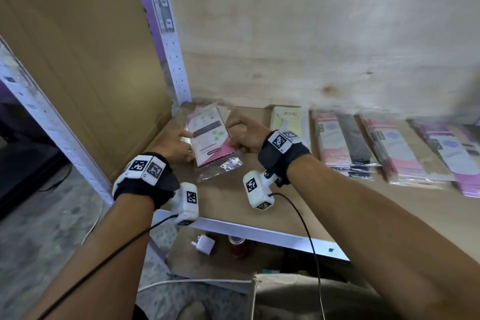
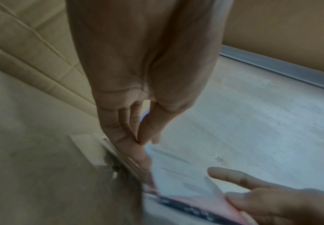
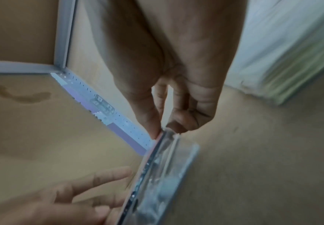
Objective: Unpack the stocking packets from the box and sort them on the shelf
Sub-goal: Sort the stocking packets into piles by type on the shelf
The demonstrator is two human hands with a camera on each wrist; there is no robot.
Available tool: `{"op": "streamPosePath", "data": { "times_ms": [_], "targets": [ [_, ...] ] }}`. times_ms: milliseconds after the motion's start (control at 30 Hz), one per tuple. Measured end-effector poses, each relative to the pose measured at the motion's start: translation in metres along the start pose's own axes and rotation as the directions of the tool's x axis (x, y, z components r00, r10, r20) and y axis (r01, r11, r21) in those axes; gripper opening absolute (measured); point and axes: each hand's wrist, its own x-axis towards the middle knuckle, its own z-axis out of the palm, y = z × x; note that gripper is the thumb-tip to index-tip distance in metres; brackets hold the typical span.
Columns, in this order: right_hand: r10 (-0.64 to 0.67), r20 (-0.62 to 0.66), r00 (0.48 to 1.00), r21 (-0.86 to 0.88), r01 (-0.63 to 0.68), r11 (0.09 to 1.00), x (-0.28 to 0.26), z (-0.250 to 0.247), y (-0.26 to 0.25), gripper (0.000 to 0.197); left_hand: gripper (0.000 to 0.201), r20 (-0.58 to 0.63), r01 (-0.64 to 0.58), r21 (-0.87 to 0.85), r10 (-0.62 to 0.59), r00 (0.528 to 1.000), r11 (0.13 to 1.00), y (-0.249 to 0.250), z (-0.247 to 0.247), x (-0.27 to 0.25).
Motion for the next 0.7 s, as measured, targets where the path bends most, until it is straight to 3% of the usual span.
{"op": "streamPosePath", "data": {
  "times_ms": [100,200,300,400,467,600,700],
  "targets": [
    [-0.032,-0.003,0.999,0.181,0.032,0.983,-0.016,-0.024,-0.002,0.036,0.058,0.026,-0.076,0.043,0.074,0.997,0.996,0.009,0.0,-0.011],
    [-0.064,0.005,0.998,0.332,0.059,0.942,-0.036,-0.056,-0.008,0.027,0.06,-0.064,-0.275,0.316,0.31,0.949,0.908,0.034,0.006,-0.023],
    [-0.057,-0.001,0.998,0.469,0.051,0.882,-0.056,-0.085,-0.013,0.018,0.044,-0.157,-0.421,0.429,0.525,0.836,0.799,0.065,0.016,-0.041],
    [-0.057,0.0,0.998,0.579,0.047,0.814,-0.077,-0.112,-0.015,0.017,0.028,-0.26,-0.589,0.398,0.702,0.663,0.703,0.098,0.023,-0.058],
    [-0.086,-0.011,0.996,0.662,0.072,0.746,-0.091,-0.13,-0.014,0.025,0.026,-0.293,-0.657,0.388,0.763,0.577,0.646,0.121,0.026,-0.067],
    [-0.142,-0.043,0.989,0.736,0.127,0.665,-0.119,-0.156,-0.008,0.035,0.024,-0.273,-0.748,0.286,0.799,0.536,0.599,0.159,0.039,-0.078],
    [-0.14,-0.086,0.986,0.705,0.159,0.692,-0.138,-0.169,0.002,0.021,0.017,-0.193,-0.8,0.054,0.792,0.579,0.597,0.173,0.058,-0.081]
  ]
}}
